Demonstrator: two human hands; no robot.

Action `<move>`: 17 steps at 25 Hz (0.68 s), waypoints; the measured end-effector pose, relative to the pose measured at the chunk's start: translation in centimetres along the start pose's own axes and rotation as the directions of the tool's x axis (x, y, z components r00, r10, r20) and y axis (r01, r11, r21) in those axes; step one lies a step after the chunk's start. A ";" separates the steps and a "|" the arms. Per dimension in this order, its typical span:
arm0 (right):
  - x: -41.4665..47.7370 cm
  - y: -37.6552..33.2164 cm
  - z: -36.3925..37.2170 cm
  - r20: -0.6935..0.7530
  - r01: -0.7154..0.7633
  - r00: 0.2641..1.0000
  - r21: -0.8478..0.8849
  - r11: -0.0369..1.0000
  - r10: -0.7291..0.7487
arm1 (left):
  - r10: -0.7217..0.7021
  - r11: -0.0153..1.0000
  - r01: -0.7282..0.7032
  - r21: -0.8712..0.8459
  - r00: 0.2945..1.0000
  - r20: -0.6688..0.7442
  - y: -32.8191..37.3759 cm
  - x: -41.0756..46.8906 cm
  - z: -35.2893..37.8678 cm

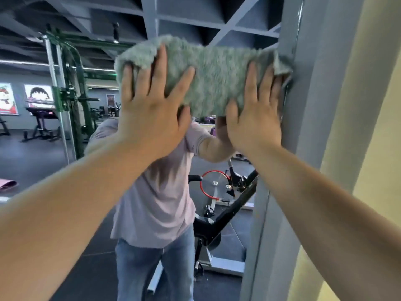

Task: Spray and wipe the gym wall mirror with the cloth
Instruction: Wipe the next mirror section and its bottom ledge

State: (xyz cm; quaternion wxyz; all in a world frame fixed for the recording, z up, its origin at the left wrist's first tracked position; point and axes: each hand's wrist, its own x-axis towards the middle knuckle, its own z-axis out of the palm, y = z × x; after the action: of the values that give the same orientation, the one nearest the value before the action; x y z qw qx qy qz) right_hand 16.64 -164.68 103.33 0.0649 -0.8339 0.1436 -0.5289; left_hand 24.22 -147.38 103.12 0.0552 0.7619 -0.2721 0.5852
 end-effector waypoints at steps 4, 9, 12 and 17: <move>-0.2 2.5 0.6 -0.047 0.117 0.992 0.006 0.993 -0.116 | -0.096 0.995 0.096 -0.016 0.995 -0.033 2.6 -0.7 0.6; -8.2 5.3 2.8 0.132 0.126 0.983 0.035 0.991 -0.129 | 0.061 0.995 -0.066 0.076 0.996 0.068 3.8 -9.4 2.6; -1.6 2.6 1.1 0.033 0.173 0.984 0.114 0.978 -0.178 | -0.004 0.995 0.005 0.105 1.000 -0.011 0.9 -3.4 1.3; -5.3 -1.0 4.2 -0.065 0.202 0.978 0.031 0.979 -0.200 | -0.094 0.993 0.099 0.065 0.993 -0.068 -1.8 -7.5 1.6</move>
State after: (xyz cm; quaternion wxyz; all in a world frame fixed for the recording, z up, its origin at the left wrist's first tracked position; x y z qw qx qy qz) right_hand 18.52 -162.33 97.21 0.0220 -0.8260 0.0505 -0.5610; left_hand 25.24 -143.84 96.13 0.0663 0.7562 -0.2128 0.6152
